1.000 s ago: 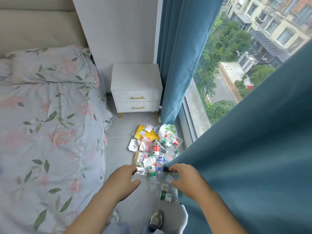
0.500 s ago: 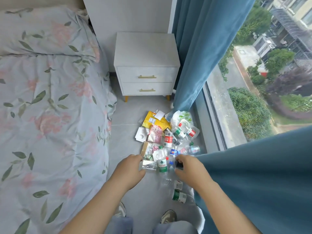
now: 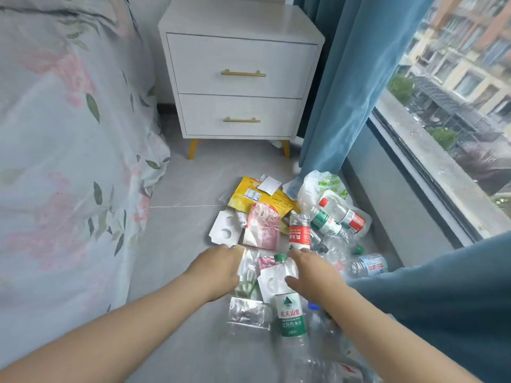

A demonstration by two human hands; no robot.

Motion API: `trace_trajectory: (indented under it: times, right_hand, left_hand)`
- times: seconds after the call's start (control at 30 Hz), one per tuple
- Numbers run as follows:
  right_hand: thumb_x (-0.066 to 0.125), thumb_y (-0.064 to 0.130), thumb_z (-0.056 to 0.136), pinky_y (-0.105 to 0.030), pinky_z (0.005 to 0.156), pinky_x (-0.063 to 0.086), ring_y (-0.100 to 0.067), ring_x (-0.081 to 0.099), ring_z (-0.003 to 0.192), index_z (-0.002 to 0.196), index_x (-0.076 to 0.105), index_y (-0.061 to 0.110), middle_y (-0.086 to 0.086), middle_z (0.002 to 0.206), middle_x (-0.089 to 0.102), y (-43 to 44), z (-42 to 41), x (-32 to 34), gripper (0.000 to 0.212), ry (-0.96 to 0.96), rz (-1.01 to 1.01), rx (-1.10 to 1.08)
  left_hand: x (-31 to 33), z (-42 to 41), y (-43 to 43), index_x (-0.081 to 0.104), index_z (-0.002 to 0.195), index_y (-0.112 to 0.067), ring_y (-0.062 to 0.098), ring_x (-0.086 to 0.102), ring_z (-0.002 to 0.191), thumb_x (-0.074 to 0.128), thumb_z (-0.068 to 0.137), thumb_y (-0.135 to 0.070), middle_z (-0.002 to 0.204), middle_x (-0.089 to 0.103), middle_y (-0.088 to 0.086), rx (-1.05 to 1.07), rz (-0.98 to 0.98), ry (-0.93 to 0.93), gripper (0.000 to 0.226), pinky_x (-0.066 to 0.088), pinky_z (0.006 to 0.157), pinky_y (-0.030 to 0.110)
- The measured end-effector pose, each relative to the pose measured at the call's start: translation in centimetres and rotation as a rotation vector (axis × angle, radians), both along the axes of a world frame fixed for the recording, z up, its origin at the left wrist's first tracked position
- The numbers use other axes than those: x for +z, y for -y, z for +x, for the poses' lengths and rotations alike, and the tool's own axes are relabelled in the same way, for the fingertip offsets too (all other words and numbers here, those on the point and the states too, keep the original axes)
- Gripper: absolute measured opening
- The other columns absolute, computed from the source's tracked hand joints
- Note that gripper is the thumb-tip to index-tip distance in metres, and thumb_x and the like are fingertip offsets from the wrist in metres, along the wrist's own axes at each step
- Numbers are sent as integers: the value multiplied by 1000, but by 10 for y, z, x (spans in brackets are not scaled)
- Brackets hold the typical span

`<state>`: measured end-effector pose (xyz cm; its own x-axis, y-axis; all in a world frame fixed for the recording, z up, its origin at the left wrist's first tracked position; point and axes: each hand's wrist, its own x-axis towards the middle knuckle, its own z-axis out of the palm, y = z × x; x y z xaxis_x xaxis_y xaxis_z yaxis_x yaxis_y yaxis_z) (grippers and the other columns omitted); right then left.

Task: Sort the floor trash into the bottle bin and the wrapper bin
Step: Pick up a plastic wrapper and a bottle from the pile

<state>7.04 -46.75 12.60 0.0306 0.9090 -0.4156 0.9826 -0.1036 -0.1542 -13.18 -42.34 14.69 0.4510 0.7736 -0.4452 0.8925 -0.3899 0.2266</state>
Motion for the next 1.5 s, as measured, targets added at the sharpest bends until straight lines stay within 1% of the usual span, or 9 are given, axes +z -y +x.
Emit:
trace_trajectory:
  times: [0.13,0.2,0.43,0.57,0.7,0.83,0.93,1.13,1.5]
  right_hand:
    - [55,31,89,-35,82,52,-26,59,106,130,45,18,-4,125,54,-12,9,-62,44,97,93,81]
    - [55,35,89,-36,81,52,-26,59,105,129,45,18,-4,124,55,-12,12,-81,45,89,129,72]
    - [56,42,87,-34,78,48,-23,58,104,127,43,18,-2,121,55,14,26,-113,49,60,113,31]
    - [56,41,87,-35,84,49,-22,56,109,127,44,17,-2,125,55,24,27,-114,48,38,73,-12]
    - [58,43,86,-33,79,45,-23,57,105,124,44,17,-2,123,56,34,23,-117,48,31,30,-69]
    - [60,45,83,-33,73,44,-24,57,101,114,45,15,-4,115,58,40,21,-125,45,29,-19,-119]
    - [62,46,83,-32,75,43,-25,57,105,112,45,14,-6,116,57,41,19,-133,47,34,-31,-134]
    - [63,50,81,-34,77,46,-25,58,104,115,42,14,-6,115,59,38,13,-149,54,23,-41,-172]
    - [65,47,81,-34,74,47,-26,60,99,129,28,12,-7,108,61,29,9,-168,70,-52,-17,-233]
  left_hand:
    - [-72,5,-19,35,71,-22,26,53,86,52,85,-21,81,42,-4,1,36,69,22,41,71,32]
    - [-95,7,-24,45,81,-18,28,56,90,51,84,-22,89,49,1,-13,69,73,8,44,74,33]
    - [-136,4,-16,43,116,-16,25,56,105,55,87,-31,114,56,6,-55,52,44,34,48,89,39]
    - [-137,3,-13,33,104,-23,26,56,103,54,86,-31,112,57,6,-74,56,34,29,49,88,40]
    - [-140,2,-1,43,117,-10,26,58,95,55,85,-34,102,55,3,-79,34,-15,42,50,83,39]
    - [-153,4,6,52,105,-12,28,59,95,58,81,-35,116,50,3,-101,2,-55,34,51,81,39]
    - [-162,6,8,47,93,-14,27,59,93,59,80,-34,105,55,4,-118,-8,-75,26,50,78,39]
    - [-182,12,11,52,111,-14,27,58,101,62,82,-37,114,55,4,-134,-9,-97,38,51,85,39]
    - [-213,22,12,53,114,-12,27,55,105,63,82,-27,116,52,7,-153,29,-92,37,45,80,34]
